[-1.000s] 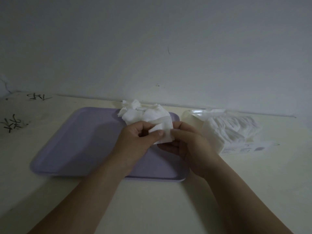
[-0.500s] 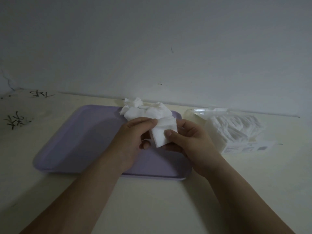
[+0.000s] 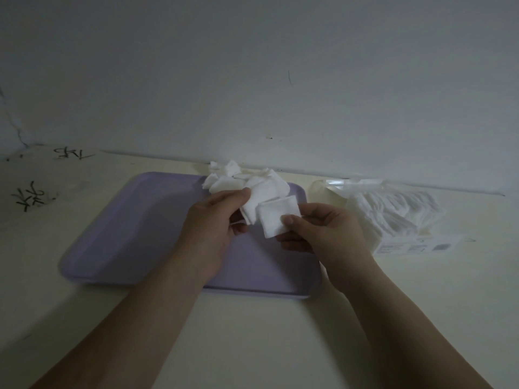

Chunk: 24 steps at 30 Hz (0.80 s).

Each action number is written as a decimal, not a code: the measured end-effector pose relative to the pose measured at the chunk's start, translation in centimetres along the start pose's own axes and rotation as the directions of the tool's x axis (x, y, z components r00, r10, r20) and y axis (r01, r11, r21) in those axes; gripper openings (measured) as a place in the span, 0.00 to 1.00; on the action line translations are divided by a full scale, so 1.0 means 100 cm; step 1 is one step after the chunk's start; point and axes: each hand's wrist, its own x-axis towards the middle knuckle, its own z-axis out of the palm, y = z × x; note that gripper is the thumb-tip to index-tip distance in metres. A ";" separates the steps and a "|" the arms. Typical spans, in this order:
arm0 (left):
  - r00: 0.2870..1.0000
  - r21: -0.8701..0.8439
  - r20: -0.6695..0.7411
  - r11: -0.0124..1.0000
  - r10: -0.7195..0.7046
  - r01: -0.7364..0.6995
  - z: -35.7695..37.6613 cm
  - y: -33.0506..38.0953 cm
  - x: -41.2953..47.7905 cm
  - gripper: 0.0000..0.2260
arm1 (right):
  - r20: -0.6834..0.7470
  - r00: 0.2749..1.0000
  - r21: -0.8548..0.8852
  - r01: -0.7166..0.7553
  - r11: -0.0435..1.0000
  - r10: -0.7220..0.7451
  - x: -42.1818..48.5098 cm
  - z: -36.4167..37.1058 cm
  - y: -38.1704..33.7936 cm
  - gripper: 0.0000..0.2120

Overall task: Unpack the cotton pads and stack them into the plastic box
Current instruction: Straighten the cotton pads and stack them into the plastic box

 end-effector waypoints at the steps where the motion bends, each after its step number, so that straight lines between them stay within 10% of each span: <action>1: 0.999 0.019 -0.026 1.000 0.025 -0.025 -0.002 -0.001 0.002 0.05 | 0.009 1.000 0.006 0.004 1.000 -0.004 0.000 -0.001 0.000 0.02; 24: 0.966 0.161 0.246 0.986 -0.084 0.044 0.006 0.008 -0.014 0.11 | 0.139 0.988 -0.098 0.075 0.992 -0.061 0.005 -0.007 0.004 0.16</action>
